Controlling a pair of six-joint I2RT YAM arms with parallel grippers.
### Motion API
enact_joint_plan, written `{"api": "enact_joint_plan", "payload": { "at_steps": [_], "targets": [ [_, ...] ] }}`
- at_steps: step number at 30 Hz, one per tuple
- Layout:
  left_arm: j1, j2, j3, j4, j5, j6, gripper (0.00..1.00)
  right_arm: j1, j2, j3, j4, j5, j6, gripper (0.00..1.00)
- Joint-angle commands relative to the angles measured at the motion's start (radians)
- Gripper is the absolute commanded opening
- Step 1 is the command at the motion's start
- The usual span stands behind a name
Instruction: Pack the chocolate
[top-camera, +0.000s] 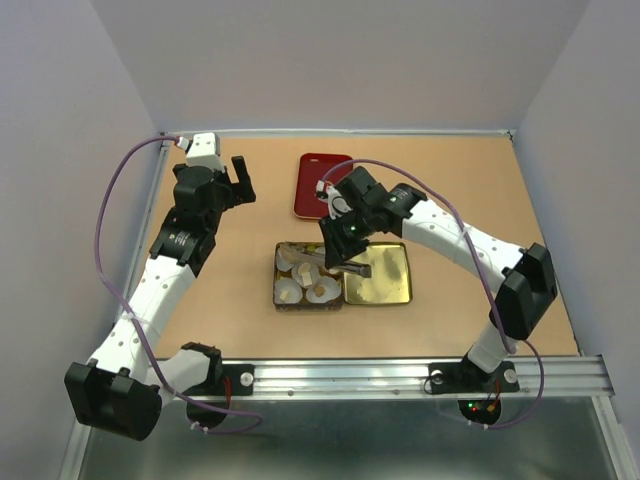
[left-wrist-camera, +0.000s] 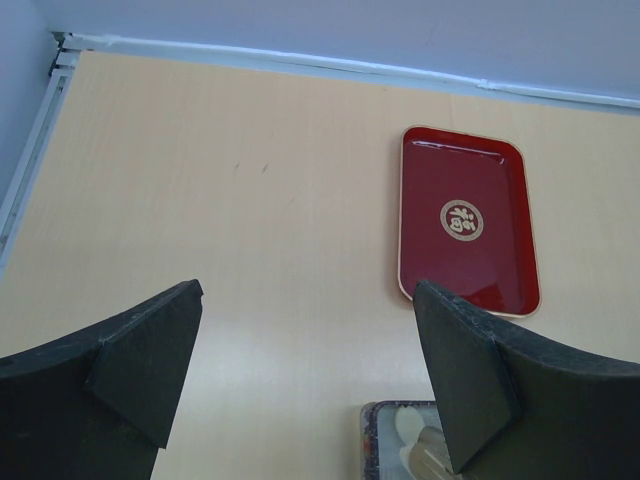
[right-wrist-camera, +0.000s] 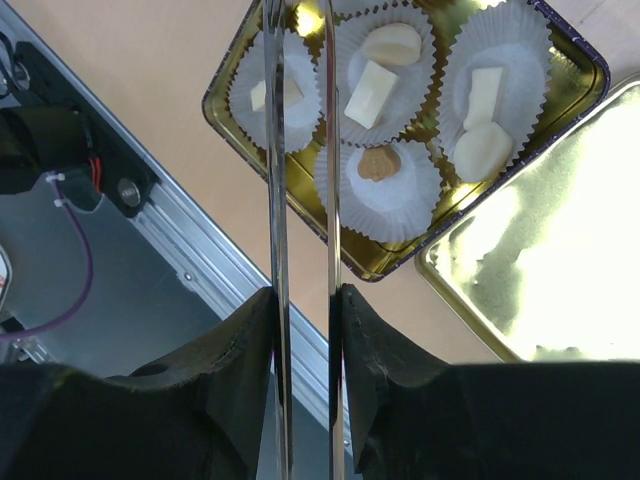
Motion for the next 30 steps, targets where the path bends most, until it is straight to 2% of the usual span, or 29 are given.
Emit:
{"api": "enact_joint_plan", "payload": {
  "at_steps": [1,14,30],
  "targets": [
    [-0.008,-0.001,0.055,0.009,-0.007,0.014,0.99,0.010,0.016,0.002,0.003,0.001,-0.021,0.38],
    [-0.008,-0.001,0.056,0.007,-0.007,0.014,0.99,0.010,0.037,0.053,0.004,0.025,-0.023,0.41],
    [-0.006,-0.003,0.055,0.009,-0.006,0.013,0.99,0.008,-0.038,0.179,0.035,0.183,0.009,0.40]
  ]
}}
